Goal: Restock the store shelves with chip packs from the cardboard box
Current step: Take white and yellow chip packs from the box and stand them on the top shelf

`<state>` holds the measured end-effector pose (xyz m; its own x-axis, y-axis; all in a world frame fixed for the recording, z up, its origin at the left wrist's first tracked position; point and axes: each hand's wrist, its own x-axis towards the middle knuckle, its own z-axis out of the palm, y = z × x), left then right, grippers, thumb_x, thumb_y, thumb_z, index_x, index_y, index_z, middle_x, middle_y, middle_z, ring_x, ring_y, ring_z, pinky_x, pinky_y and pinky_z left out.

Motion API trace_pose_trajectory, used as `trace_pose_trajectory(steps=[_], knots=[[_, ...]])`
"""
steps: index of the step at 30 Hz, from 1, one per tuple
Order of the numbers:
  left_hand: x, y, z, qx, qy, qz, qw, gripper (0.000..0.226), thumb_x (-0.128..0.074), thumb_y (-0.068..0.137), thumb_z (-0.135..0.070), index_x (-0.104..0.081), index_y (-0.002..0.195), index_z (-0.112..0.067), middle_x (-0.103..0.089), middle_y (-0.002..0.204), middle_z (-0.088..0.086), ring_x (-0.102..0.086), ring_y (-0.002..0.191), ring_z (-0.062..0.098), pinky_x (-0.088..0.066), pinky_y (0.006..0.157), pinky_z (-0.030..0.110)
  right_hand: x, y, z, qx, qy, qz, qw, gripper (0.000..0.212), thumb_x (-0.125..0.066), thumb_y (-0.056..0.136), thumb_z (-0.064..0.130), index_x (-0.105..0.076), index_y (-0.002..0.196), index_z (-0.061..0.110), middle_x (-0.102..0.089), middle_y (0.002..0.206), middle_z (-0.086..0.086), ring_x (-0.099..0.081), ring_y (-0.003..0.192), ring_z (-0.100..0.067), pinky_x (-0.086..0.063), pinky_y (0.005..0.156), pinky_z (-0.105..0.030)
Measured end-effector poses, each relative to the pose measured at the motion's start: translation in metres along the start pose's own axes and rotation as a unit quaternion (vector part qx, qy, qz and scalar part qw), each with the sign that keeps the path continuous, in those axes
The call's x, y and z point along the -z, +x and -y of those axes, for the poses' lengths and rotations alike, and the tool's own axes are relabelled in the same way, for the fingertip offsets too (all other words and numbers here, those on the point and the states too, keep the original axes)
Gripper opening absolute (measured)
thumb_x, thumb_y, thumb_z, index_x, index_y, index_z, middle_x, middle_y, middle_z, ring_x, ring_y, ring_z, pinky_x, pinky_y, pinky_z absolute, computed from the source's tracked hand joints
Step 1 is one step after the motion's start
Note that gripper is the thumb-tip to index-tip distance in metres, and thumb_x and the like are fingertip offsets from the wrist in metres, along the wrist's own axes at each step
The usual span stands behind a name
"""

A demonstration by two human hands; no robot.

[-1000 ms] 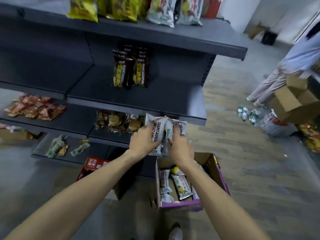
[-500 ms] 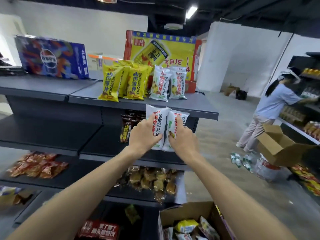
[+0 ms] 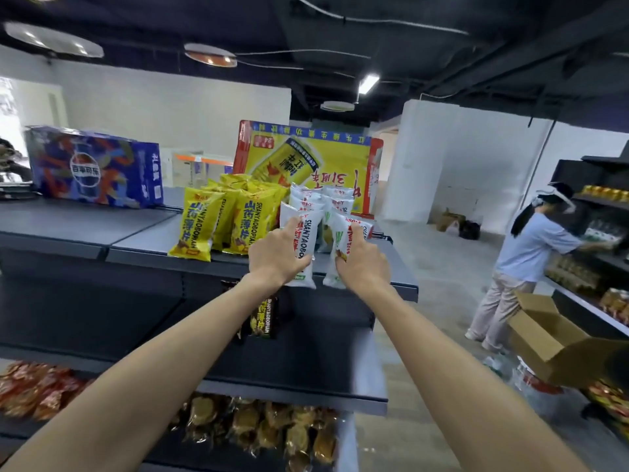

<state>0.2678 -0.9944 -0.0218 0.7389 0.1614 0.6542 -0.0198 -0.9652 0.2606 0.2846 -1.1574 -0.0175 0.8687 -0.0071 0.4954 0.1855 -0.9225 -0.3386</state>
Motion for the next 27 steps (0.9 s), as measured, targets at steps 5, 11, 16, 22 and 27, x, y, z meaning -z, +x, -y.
trace_pose_trajectory(steps=[5, 11, 16, 22, 27], knots=[[-0.027, 0.041, -0.002, 0.018, 0.01, -0.009, 1.0, 0.071, -0.067, 0.08, -0.056, -0.035, 0.14, -0.033, -0.067, 0.094, 0.003, -0.066, 0.086, 0.028, -0.046, 0.057, 0.033, -0.013, 0.054, -0.01, -0.002, 0.002, -0.003, 1.0, 0.059, -0.056, 0.094, 0.029, -0.024, 0.144, 0.028, -0.066, 0.104, -0.01, -0.063, 0.093, -0.035, -0.045, 0.066, -0.037], [-0.065, 0.083, 0.004, 0.026, 0.019, -0.021, 0.999, 0.076, -0.069, 0.079, -0.057, -0.03, 0.141, -0.033, -0.064, 0.087, 0.005, -0.064, 0.075, 0.025, -0.058, 0.061, 0.037, -0.037, 0.116, -0.012, 0.008, 0.007, -0.039, 0.999, 0.064, -0.051, 0.097, 0.03, -0.016, 0.15, 0.029, -0.063, 0.109, -0.011, -0.063, 0.095, -0.034, -0.045, 0.071, -0.04], [-0.095, 0.074, 0.011, 0.032, 0.044, -0.051, 0.997, 0.084, -0.065, 0.08, -0.061, -0.024, 0.15, -0.037, -0.06, 0.1, 0.006, -0.064, 0.082, 0.026, -0.051, 0.057, 0.033, -0.093, 0.122, -0.021, 0.037, -0.011, -0.014, 0.999, 0.083, -0.053, 0.094, 0.051, 0.001, 0.154, 0.032, -0.052, 0.128, -0.012, -0.061, 0.103, -0.033, -0.046, 0.073, -0.04], [-0.103, 0.066, 0.008, 0.034, 0.086, -0.022, 0.995, 0.092, -0.059, 0.08, -0.066, -0.009, 0.153, -0.04, -0.056, 0.109, 0.006, -0.064, 0.079, 0.026, -0.05, 0.058, 0.032, -0.112, 0.126, -0.028, 0.018, 0.007, 0.01, 1.0, 0.098, -0.06, 0.087, 0.055, 0.009, 0.154, 0.036, -0.049, 0.127, -0.014, -0.059, 0.105, -0.035, -0.049, 0.08, -0.043], [-0.103, 0.051, 0.009, 0.032, -0.018, 0.009, 0.999, 0.105, -0.068, 0.076, -0.055, 0.004, 0.152, -0.044, -0.045, 0.115, 0.006, -0.06, 0.087, 0.026, -0.052, 0.068, 0.03, -0.115, 0.12, -0.031, 0.025, 0.033, -0.002, 0.999, 0.098, -0.06, 0.087, 0.052, 0.011, 0.153, 0.039, -0.05, 0.126, -0.015, -0.059, 0.103, -0.036, -0.049, 0.077, -0.042]])
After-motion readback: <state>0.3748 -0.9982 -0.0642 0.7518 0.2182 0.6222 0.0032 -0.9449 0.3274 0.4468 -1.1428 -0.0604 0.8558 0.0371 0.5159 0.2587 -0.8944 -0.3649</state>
